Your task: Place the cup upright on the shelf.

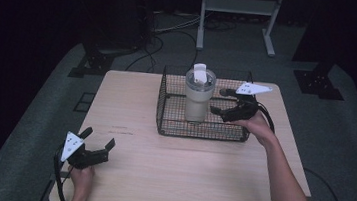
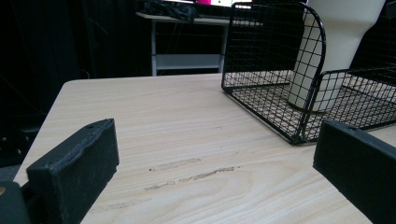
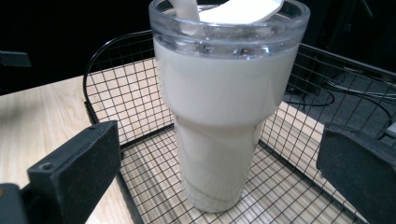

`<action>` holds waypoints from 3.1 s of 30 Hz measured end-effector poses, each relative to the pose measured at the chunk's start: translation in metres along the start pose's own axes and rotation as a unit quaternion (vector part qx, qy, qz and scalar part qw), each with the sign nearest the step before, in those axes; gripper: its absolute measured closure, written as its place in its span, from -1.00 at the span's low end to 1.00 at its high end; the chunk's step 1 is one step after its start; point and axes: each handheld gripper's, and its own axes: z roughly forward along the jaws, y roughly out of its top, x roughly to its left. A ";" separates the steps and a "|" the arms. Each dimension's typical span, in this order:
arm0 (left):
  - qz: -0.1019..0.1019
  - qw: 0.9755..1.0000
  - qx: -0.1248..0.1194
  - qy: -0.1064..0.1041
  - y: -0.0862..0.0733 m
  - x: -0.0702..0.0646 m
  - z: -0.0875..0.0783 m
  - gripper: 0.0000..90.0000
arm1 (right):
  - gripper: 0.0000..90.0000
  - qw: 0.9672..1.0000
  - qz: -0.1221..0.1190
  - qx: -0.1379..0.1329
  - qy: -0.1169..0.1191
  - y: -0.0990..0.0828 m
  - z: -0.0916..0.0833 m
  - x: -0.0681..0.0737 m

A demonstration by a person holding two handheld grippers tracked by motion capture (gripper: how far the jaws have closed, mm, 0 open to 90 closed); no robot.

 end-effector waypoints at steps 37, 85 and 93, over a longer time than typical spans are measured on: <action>0.001 1.000 0.000 -0.002 0.000 -0.001 0.000 -1.00 | -1.00 1.000 -0.016 0.010 0.014 -0.020 -0.062 0.045; 0.009 1.000 0.002 -0.001 0.000 -0.004 0.000 -1.00 | -1.00 0.999 0.011 0.024 -0.037 -0.085 -0.140 0.058; 0.010 1.000 0.001 -0.001 0.000 -0.004 0.000 -1.00 | -1.00 0.998 0.015 0.033 -0.047 -0.099 -0.150 0.059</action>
